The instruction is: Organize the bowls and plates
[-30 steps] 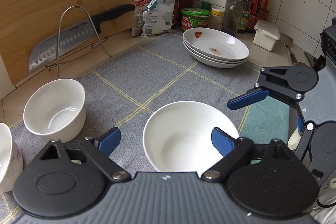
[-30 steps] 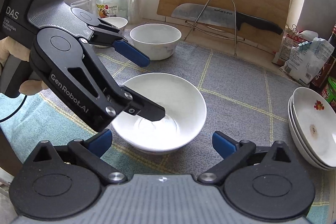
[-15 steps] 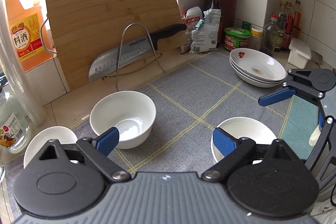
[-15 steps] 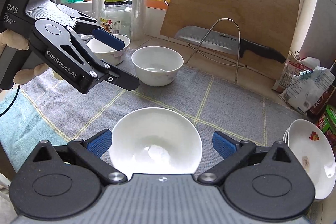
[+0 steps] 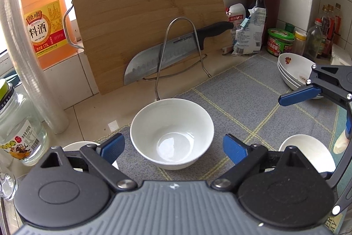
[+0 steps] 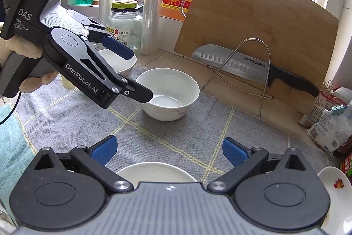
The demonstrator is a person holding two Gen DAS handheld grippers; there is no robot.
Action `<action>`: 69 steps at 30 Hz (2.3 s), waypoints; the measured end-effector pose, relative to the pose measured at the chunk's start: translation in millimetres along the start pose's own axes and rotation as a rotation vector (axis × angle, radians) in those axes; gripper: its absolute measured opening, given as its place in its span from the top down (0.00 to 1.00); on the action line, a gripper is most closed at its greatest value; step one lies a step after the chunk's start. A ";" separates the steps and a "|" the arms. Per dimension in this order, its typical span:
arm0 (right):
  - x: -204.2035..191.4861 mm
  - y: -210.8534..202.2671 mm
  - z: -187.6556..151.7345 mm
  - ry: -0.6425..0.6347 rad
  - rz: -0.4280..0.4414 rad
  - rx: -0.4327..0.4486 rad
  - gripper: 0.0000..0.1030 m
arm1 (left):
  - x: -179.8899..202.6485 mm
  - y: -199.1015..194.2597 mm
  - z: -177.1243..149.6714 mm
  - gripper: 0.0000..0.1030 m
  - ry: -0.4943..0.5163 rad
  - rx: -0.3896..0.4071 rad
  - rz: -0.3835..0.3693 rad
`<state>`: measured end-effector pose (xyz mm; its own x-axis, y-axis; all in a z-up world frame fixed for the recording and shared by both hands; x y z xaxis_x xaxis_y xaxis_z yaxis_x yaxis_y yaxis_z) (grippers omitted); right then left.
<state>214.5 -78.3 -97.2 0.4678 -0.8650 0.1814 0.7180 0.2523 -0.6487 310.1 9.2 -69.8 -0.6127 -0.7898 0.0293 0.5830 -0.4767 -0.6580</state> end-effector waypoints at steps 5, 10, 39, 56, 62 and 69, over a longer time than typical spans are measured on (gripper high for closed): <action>6.2 20.8 13.3 -0.035 0.015 0.001 0.00 | -13.7 18.5 7.9 0.07 -0.012 -0.020 0.010; 12.2 43.3 21.5 -0.055 0.035 -0.012 0.00 | -23.2 37.8 9.6 0.08 -0.015 -0.059 0.026; 8.9 99.5 36.2 -0.105 0.126 -0.050 0.17 | -32.0 68.3 6.9 0.34 -0.027 -0.128 -0.020; 8.2 99.6 37.2 -0.098 0.124 -0.047 0.18 | -27.9 70.3 8.0 0.45 -0.022 -0.136 -0.057; 7.9 99.3 38.5 -0.099 0.126 -0.054 0.18 | -27.0 68.1 8.4 0.45 -0.015 -0.134 -0.066; 8.2 93.6 39.4 -0.088 0.131 -0.054 0.18 | -22.1 62.6 8.9 0.45 0.001 -0.131 -0.069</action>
<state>305.8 -44.6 -127.4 0.6008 -0.7842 0.1551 0.6202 0.3349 -0.7094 364.8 -6.7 -105.0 -0.6493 -0.7565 0.0775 0.4649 -0.4755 -0.7469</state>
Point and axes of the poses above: each gripper's, at about its wrist camera, not at the fingertips, and y roughly the way its jaws point, x to its right, z to its top, the point moved 6 cm from there along y, roughly the way its jaws point, and after that the axes turned 6 degrees about -y, right-handed, at the moved point
